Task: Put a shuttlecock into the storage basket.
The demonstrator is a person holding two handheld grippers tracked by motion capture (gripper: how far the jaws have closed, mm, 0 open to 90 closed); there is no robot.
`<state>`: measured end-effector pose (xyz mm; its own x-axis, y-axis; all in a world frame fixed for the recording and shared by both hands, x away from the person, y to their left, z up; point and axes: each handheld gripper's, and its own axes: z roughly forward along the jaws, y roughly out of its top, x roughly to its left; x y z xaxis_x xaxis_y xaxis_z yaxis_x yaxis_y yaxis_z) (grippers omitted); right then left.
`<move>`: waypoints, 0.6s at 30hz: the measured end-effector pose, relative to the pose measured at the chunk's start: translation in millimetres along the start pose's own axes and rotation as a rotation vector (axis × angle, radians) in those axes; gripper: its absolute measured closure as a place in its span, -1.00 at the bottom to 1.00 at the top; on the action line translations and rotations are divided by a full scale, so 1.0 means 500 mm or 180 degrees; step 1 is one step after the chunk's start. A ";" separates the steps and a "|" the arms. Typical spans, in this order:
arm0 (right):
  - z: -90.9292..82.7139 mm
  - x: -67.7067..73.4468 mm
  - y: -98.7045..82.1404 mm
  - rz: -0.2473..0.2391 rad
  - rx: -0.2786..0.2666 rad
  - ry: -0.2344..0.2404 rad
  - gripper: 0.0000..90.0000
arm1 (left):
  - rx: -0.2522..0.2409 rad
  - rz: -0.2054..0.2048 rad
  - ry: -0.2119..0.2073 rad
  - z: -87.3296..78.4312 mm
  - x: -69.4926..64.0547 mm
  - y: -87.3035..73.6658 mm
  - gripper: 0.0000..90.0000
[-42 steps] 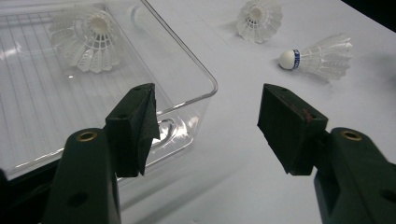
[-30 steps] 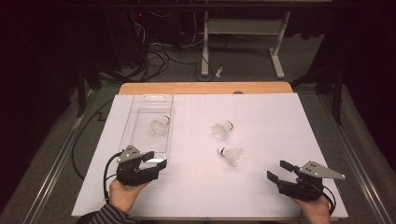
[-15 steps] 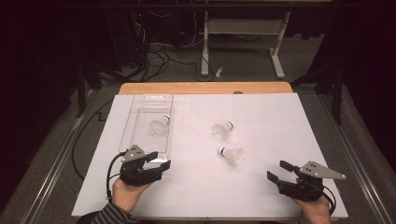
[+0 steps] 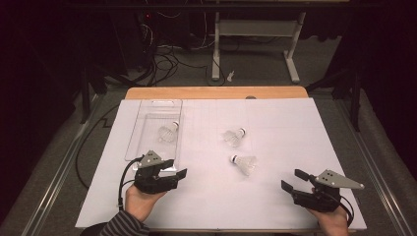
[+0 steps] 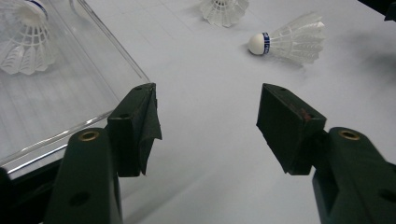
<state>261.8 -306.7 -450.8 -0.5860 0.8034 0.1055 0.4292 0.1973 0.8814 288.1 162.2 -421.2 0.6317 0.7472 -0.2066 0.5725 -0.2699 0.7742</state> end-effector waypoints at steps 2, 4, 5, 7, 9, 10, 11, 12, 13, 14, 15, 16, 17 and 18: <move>0.001 0.000 0.000 -0.0002 0.0007 0.0005 -0.30 | -0.0002 0.0005 -0.0011 0.003 -0.003 0.004 -0.13; 0.001 -0.001 0.000 -0.0007 0.0005 0.0007 -0.30 | 0.0003 0.0015 -0.0010 0.004 -0.005 0.009 -0.13; 0.002 -0.001 0.000 -0.0008 0.0005 0.0009 -0.30 | 0.0006 0.0014 -0.0038 0.006 -0.006 0.010 -0.13; 0.001 -0.001 0.000 -0.0003 0.0001 0.0012 -0.30 | 0.0018 0.0004 -0.0048 0.011 -0.006 0.013 -0.13; 0.001 0.000 0.001 -0.0007 0.0003 0.0013 -0.30 | 0.0042 0.0008 -0.0025 0.014 -0.005 0.015 -0.13; 0.001 0.000 0.001 -0.0007 0.0001 0.0015 -0.30 | 0.0047 -0.0002 -0.0043 0.015 -0.005 0.016 -0.12; 0.001 0.000 0.001 -0.0010 0.0001 0.0017 -0.30 | 0.0054 0.0001 -0.0047 0.017 -0.005 0.017 -0.12; 0.001 0.000 0.001 -0.0008 0.0002 0.0016 -0.30 | 0.0058 -0.0004 -0.0052 0.018 -0.005 0.018 -0.12; 0.002 0.000 0.001 -0.0008 0.0007 0.0017 -0.30 | 0.0058 -0.0013 -0.0056 0.019 -0.005 0.019 -0.12; 0.002 0.000 0.001 -0.0008 0.0007 0.0016 -0.30 | 0.0056 -0.0010 -0.0058 0.020 -0.006 0.021 -0.12; 0.002 0.000 0.001 -0.0009 0.0005 0.0016 -0.30 | 0.0059 -0.0003 -0.0056 0.021 -0.007 0.022 -0.12; 0.002 0.000 0.001 -0.0008 0.0004 0.0015 -0.30 | 0.0054 0.0010 -0.0041 0.022 -0.008 0.024 -0.12; 0.002 0.000 0.001 -0.0011 0.0004 0.0015 -0.30 | 0.0058 0.0010 -0.0060 0.024 -0.010 0.025 -0.12; 0.001 0.000 0.001 -0.0011 0.0005 0.0014 -0.30 | 0.0060 0.0021 -0.0064 0.025 -0.010 0.027 -0.12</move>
<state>262.4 -306.0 -450.9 -0.5903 0.8004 0.1045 0.4283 0.2008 0.8810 299.2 147.0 -417.3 0.6456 0.7331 -0.2138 0.5780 -0.2862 0.7642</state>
